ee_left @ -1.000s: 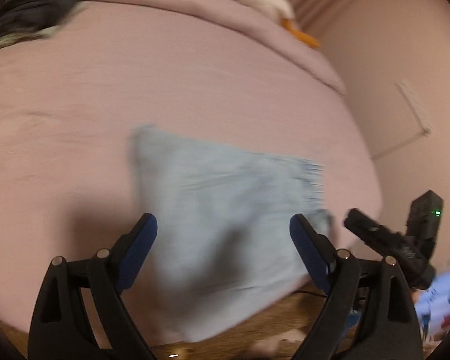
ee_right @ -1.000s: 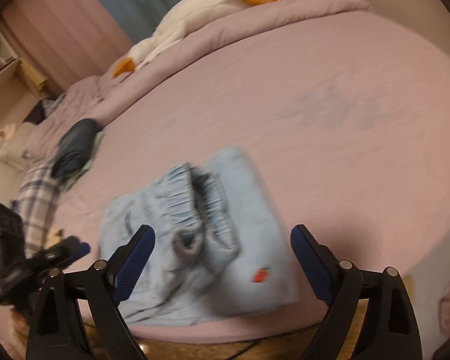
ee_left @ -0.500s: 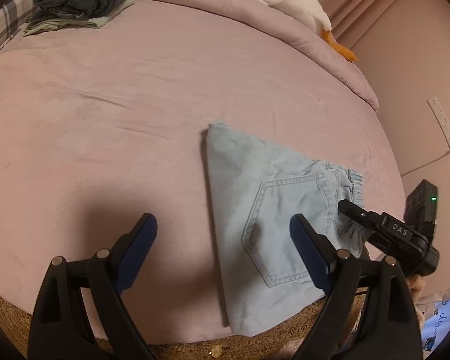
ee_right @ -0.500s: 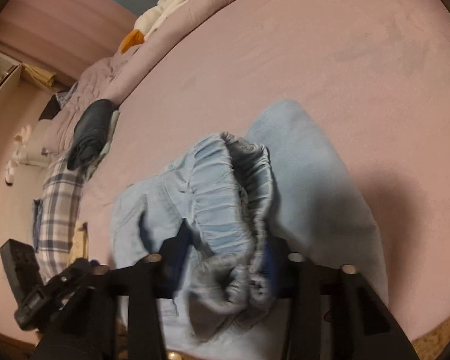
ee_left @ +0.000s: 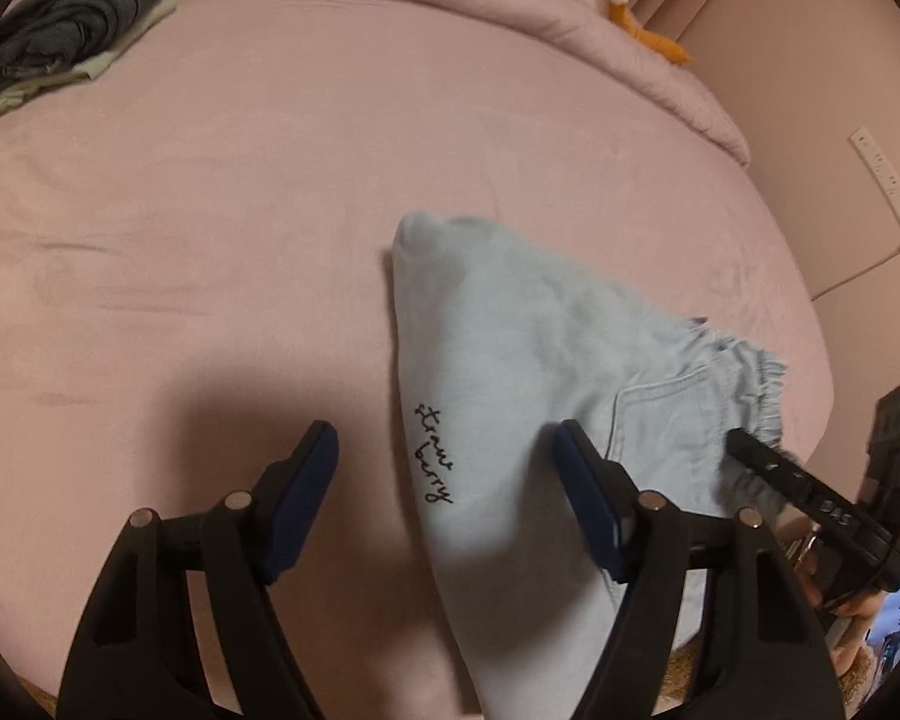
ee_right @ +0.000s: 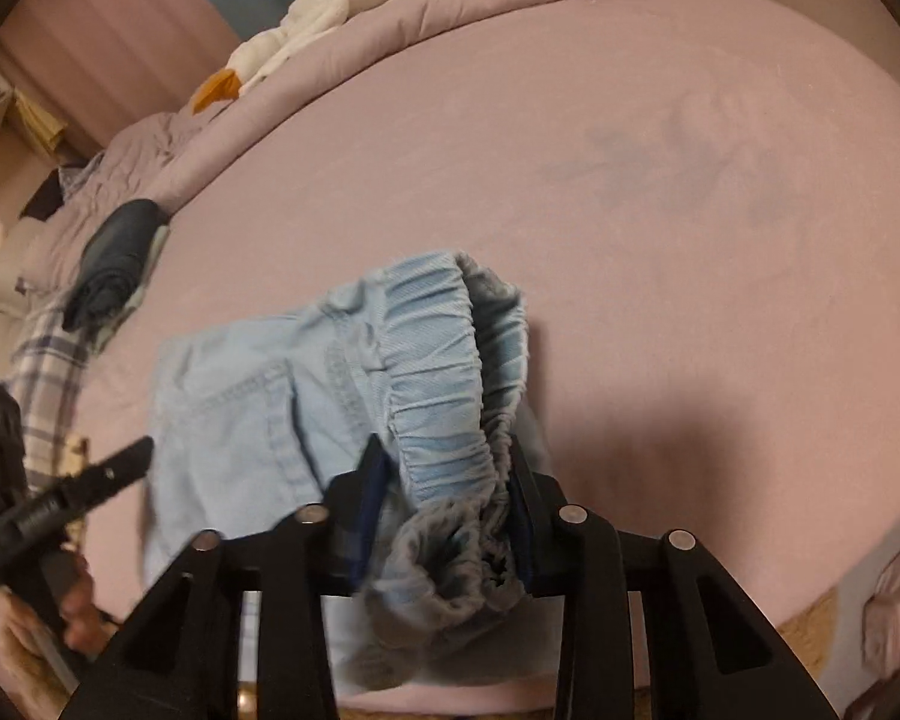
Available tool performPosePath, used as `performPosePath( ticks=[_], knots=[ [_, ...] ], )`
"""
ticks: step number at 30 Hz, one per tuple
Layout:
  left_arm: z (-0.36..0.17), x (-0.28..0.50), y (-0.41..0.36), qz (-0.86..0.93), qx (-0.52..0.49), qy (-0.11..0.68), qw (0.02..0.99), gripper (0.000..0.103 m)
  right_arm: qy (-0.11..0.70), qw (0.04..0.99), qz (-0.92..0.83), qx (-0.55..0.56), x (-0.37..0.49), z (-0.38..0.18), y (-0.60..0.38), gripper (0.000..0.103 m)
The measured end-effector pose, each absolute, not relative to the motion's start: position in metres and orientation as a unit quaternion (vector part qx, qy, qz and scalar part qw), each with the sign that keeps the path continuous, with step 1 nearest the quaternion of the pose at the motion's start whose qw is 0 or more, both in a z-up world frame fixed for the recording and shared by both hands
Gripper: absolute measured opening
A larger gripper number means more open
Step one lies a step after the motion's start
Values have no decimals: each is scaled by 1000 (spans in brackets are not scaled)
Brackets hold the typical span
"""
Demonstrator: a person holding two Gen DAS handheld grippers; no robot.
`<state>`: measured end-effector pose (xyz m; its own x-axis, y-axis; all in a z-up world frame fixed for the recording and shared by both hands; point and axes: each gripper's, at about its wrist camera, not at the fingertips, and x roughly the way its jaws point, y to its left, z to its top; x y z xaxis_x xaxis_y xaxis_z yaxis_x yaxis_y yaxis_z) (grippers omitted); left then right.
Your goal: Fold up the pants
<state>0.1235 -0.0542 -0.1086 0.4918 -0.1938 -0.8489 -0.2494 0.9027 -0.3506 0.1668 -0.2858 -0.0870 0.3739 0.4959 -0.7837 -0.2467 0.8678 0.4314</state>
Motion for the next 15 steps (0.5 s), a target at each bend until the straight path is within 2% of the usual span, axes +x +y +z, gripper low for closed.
performPosePath(
  ticks=[5, 15],
  knots=[
    [-118, 114, -49, 22, -243, 513, 823, 73, 515, 816, 226, 132, 166, -87, -289, 38],
    [-119, 87, -62, 25, -211, 522, 826, 73, 523, 811, 220, 142, 167, -87, -294, 41]
  ],
)
